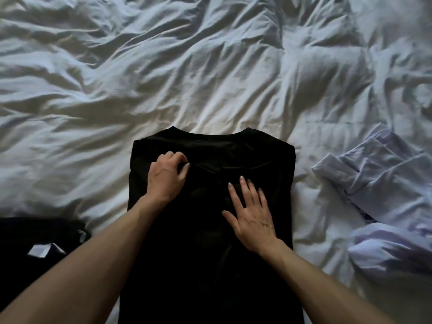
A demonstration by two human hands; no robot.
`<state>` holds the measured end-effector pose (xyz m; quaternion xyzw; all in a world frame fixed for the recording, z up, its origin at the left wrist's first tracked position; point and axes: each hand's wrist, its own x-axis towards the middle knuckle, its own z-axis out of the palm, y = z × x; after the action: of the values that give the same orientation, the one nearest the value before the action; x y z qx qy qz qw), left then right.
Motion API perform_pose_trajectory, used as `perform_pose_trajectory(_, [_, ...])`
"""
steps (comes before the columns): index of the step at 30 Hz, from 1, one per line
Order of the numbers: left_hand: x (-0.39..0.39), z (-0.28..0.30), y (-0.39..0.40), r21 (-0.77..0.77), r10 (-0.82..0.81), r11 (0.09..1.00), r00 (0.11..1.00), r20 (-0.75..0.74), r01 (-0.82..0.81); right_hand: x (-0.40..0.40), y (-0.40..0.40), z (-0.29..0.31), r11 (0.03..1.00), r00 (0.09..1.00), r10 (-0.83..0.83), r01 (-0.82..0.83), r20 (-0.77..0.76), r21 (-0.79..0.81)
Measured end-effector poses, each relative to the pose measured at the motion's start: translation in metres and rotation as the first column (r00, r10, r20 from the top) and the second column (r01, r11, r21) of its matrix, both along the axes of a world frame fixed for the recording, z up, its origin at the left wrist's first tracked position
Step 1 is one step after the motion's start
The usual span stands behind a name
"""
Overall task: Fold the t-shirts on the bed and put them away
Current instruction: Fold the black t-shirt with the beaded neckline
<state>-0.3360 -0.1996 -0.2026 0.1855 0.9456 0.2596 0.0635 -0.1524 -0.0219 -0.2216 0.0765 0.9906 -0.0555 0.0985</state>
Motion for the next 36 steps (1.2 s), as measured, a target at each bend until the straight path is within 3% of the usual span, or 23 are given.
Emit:
perform_pose_trajectory(2, [0.011,-0.003,0.004,-0.043,0.044,0.998,0.999,-0.015,-0.044,0.003,-0.001,0.000,1.000,1.000,0.019,-0.019,-0.007,-0.002])
perform_pose_trajectory(4, [0.028,-0.003,0.002,-0.105,0.042,0.993,0.988,-0.146,-0.058,0.001,0.000,0.001,1.000,0.999,0.012,-0.012,-0.037,0.012])
perform_pose_trajectory(7, [0.062,-0.008,-0.008,-0.152,-0.117,0.985,0.960,-0.255,0.079,-0.001,-0.003,0.004,1.000,0.999,0.016,-0.016,-0.052,-0.004])
perform_pose_trajectory(10, [0.098,-0.029,-0.023,-0.271,-0.280,0.935,0.946,-0.163,0.230,0.009,-0.019,0.002,0.997,0.997,0.071,-0.071,0.006,-0.017])
perform_pose_trajectory(16, [0.102,-0.044,-0.009,-0.335,-0.177,0.930,0.983,-0.043,0.153,0.010,-0.043,-0.004,0.999,0.999,-0.001,0.003,0.043,-0.043])
perform_pose_trajectory(18, [0.103,-0.040,-0.004,-0.319,-0.160,0.937,0.987,-0.035,0.140,0.009,-0.043,-0.003,0.997,0.999,0.003,-0.005,-0.032,-0.075])
perform_pose_trajectory(21, [0.086,-0.020,-0.006,-0.209,-0.125,0.973,0.984,-0.126,0.097,-0.017,-0.017,0.006,0.987,0.946,-0.134,0.100,-0.294,-0.127])
perform_pose_trajectory(24, [0.030,-0.001,-0.016,-0.089,0.042,0.994,0.967,-0.250,-0.066,-0.064,0.036,0.025,0.965,0.876,-0.256,0.256,-0.408,-0.057])
perform_pose_trajectory(26, [-0.012,0.009,-0.024,-0.139,0.193,0.966,0.967,-0.165,-0.216,-0.090,0.071,0.041,0.931,0.887,-0.362,0.362,-0.287,-0.052])
perform_pose_trajectory(28, [-0.046,0.015,-0.032,-0.136,0.314,0.943,0.946,0.077,-0.302,-0.110,0.093,0.055,0.887,0.885,-0.461,0.456,-0.067,-0.079])
perform_pose_trajectory(30, [-0.067,0.016,-0.032,-0.118,0.317,0.948,0.902,0.292,-0.295,-0.121,0.105,0.060,0.866,0.861,-0.484,0.497,0.154,-0.058])
perform_pose_trajectory(31, [-0.072,0.016,-0.030,-0.156,0.314,0.948,0.898,0.307,-0.278,-0.123,0.107,0.060,0.865,0.850,-0.477,0.499,0.225,-0.053])
perform_pose_trajectory(34, [-0.077,0.024,-0.023,-0.339,0.324,0.914,0.906,0.274,-0.224,-0.124,0.105,0.055,0.880,0.865,-0.431,0.466,0.258,-0.093])
perform_pose_trajectory(36, [-0.079,0.028,-0.018,-0.326,0.257,0.933,0.913,0.317,-0.150,-0.124,0.106,0.058,0.878,0.899,-0.380,0.425,0.218,-0.222])
